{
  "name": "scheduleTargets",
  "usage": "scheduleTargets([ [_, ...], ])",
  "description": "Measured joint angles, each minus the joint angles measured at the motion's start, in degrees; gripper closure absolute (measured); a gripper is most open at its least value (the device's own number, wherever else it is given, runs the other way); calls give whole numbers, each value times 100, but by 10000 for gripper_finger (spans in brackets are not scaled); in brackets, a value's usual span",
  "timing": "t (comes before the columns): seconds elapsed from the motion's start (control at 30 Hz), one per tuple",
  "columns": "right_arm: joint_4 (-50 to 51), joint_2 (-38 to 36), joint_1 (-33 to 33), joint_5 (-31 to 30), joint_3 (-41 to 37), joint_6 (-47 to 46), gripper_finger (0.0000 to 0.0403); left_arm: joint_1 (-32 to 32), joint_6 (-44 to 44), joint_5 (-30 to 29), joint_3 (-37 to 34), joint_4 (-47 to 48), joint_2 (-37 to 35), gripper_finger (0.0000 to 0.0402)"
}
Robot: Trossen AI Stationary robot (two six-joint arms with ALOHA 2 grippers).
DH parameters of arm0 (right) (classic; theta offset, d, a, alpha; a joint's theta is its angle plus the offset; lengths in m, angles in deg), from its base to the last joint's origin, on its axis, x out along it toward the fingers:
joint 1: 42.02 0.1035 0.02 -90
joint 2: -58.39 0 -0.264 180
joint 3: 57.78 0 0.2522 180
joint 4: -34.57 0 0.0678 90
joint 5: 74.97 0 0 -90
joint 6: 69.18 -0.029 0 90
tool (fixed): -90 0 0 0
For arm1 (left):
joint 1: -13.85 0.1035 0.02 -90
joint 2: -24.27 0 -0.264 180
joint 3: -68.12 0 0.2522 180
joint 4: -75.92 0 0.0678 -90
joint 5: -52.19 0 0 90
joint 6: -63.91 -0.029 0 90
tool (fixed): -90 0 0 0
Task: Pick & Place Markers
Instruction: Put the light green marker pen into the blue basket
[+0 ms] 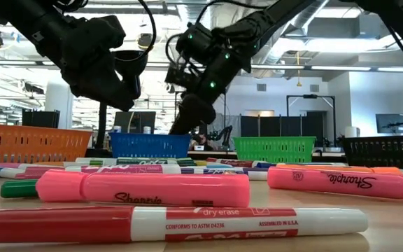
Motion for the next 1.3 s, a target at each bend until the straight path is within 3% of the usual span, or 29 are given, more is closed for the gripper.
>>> scheduleTargets([
  [0.2, 909, -406, 199, -19, 491, -21, 222, -54, -178, 916, 0, -39, 21, 278],
  [0.43, 2079, -1542, 454, -748, 653, 102, 240, -337, -173, 1068, -8, -118, 416, 278],
  [0.5, 2582, -1939, 452, -627, 645, -17, 245, -405, -164, 1071, -7, -82, 560, 278],
  [0.6, 2742, -2587, 319, 599, 230, -201, 253, -430, -166, 1075, -7, -118, 788, 278],
  [0.7, 1757, -3053, 174, 2515, -860, -470, 261, -388, -161, 1048, -7, -175, 1006, 278],
  [0.77, 749, -3203, 177, 3049, -1751, -793, 266, -358, -160, 1050, -7, -171, 1160, 278],
  [0.9, -766, -3389, 341, 2461, -3020, -1311, 270, -345, -165, 979, 13, -299, 1399, 278],
  [1.1, -1418, -3338, 572, 1024, -3426, -1332, 269, -343, -158, 1048, -22, -211, 1503, 280],
  [1.3, -1452, -3305, 602, 1032, -3430, -1330, 270, -343, -157, 1055, -3, -264, 1493, 299],
])
